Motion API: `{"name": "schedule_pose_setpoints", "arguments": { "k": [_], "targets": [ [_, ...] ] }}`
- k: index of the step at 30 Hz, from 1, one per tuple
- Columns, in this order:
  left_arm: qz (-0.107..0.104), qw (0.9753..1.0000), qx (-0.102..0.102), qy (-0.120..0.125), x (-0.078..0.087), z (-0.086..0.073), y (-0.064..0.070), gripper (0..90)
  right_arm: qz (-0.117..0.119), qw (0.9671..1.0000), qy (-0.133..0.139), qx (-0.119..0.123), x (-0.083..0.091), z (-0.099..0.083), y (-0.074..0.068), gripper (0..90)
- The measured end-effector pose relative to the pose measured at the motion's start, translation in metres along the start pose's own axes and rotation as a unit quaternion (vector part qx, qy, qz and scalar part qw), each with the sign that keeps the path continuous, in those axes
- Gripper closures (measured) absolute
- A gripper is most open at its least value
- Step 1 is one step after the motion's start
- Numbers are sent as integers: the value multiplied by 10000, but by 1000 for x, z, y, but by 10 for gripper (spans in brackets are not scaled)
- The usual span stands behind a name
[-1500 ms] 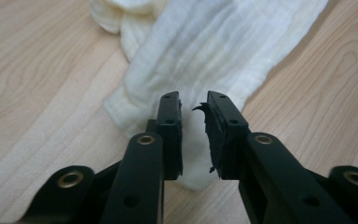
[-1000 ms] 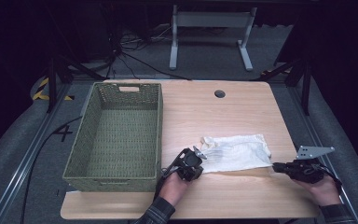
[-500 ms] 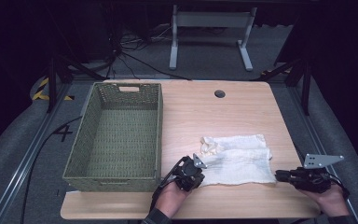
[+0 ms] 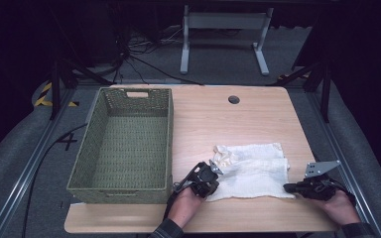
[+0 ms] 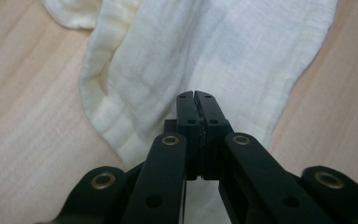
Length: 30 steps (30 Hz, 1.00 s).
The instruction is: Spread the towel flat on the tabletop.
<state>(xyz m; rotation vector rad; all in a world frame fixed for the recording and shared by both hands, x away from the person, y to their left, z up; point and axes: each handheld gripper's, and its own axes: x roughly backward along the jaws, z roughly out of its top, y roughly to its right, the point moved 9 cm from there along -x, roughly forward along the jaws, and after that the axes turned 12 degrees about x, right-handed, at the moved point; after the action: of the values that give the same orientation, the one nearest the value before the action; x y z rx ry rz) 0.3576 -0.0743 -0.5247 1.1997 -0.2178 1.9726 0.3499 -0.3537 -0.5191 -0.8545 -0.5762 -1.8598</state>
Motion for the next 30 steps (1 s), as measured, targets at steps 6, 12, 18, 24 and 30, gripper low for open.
{"name": "schedule_pose_setpoints", "arguments": {
  "k": [6, 12, 18, 24, 30],
  "targets": [
    [-123, 9999, -61, -68, 8, -18, 9, 897, 166, 9998, -62, 127, 6, -7, -23, 895],
    [-241, 9994, -145, -208, 13, -30, 20, 897, 401, 9990, -43, 207, 11, -13, -43, 896],
    [-97, 9999, -67, 18, 14, -16, 16, 858, 301, 9994, 60, 174, 14, -10, -39, 876],
    [189, 9993, 116, 308, 11, 17, 0, 847, -32, 9997, 261, -1, 15, 3, -14, 863],
    [446, 9973, 368, 455, 1, 45, -25, 848, -234, 9991, 341, -53, 12, 14, 4, 866]
  ]
}}
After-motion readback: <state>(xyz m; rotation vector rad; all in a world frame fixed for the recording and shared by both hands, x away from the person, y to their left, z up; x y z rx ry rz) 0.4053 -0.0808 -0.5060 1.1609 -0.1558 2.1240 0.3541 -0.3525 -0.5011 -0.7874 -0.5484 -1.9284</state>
